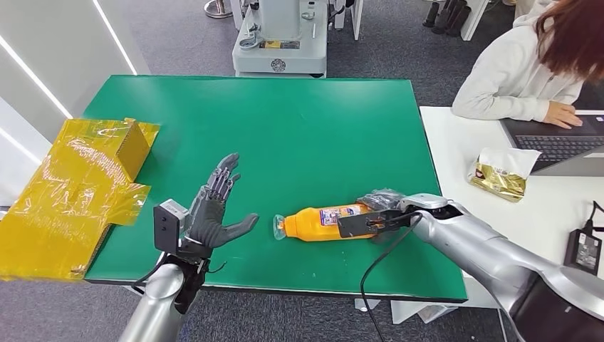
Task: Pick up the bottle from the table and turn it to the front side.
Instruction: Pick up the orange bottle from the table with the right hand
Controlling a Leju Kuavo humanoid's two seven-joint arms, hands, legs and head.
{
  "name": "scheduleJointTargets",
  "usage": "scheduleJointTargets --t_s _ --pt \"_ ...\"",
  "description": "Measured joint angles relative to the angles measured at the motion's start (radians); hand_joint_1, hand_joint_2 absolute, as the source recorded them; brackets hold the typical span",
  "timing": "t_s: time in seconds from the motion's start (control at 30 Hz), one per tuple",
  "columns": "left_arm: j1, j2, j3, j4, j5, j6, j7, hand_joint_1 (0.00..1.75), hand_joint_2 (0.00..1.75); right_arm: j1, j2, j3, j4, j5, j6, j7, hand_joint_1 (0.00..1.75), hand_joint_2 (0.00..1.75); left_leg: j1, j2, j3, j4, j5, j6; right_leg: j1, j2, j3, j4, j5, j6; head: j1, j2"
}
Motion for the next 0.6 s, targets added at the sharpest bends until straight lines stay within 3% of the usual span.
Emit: scheduleJointTargets --t_s 0.2,0.43,0.6 --pt "0.029 0.0 0.015 -0.033 -0.015 0.0 -0.011 0.0 1.75 0.085 0.0 -0.129 -0.01 -0.178 -0.062 -0.089 1.75 1.75 0.0 0.0 0.0 0.0 0.0 0.0 0.0 0.0 0.0 0.0 0.0 0.0 0.0 0.0" --pt "0.045 0.006 0.022 -0.086 0.0 0.041 0.007 0.0 1.75 0.345 0.017 -0.421 -0.125 -0.443 -0.092 -0.199 1.75 1.75 0.0 -0.002 -0.002 -0.001 0.0 0.0 0.0 -0.003 -0.001 0.0 -0.001 0.0 0.0 0.0" --pt "0.061 0.01 0.022 -0.111 0.005 0.057 0.007 0.0 1.75 0.471 0.043 -0.556 -0.188 -0.477 -0.095 -0.224 1.75 1.75 0.0 -0.002 -0.002 -0.001 0.0 0.0 0.0 -0.003 -0.001 0.0 -0.001 0.0 0.0 0.0"
